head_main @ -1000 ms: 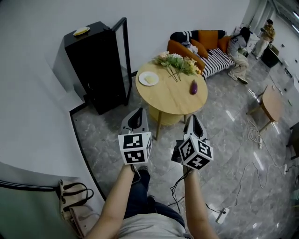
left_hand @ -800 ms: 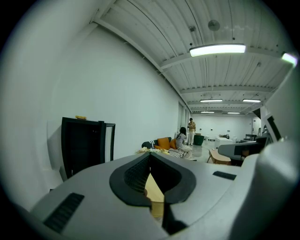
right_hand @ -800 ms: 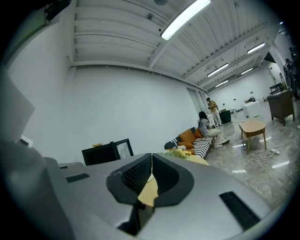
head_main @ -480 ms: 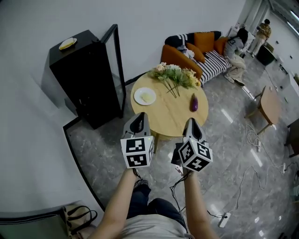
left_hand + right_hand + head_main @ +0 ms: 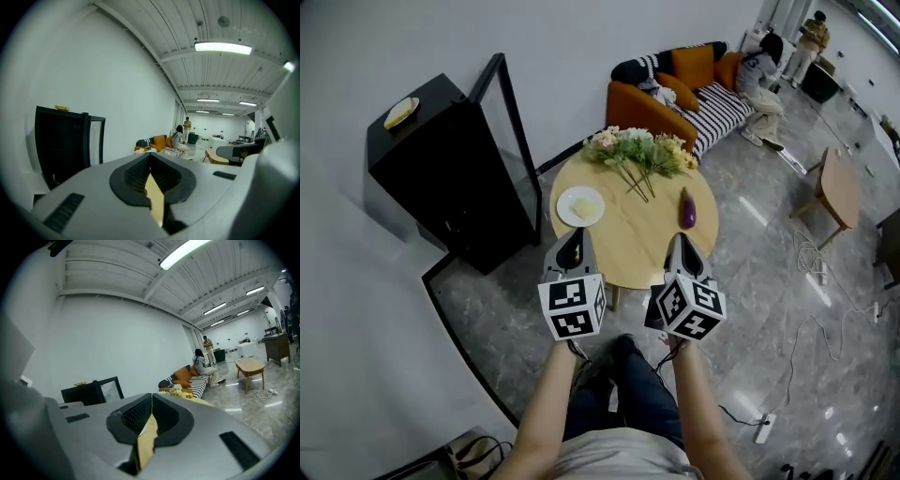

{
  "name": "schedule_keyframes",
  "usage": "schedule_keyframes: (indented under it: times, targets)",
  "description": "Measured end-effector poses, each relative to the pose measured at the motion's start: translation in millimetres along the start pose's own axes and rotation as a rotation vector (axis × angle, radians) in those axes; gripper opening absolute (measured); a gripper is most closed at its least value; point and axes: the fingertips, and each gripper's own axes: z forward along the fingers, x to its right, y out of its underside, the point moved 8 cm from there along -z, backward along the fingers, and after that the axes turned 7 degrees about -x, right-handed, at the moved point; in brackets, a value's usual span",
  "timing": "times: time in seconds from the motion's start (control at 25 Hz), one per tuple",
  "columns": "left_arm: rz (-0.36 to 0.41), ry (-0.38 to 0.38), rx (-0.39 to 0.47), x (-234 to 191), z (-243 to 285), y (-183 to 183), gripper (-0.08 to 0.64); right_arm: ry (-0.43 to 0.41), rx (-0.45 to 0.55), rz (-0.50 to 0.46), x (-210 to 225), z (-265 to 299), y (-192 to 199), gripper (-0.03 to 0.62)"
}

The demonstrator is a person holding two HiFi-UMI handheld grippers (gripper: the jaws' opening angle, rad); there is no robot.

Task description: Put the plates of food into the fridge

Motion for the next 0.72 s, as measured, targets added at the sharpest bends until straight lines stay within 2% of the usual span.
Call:
schedule_keyframes:
  times: [0.48, 0.72]
  targets:
    - [0.003, -0.029, -0.01, 3, 88, -17, 0.008, -0.017, -0.048, 0.004, 26, 95, -15, 0.014]
    - [-0.002, -0.021, -0.058, 16, 136, -13, 0.008, -0.011, -0.096, -0.004, 50, 136, -17, 0.014]
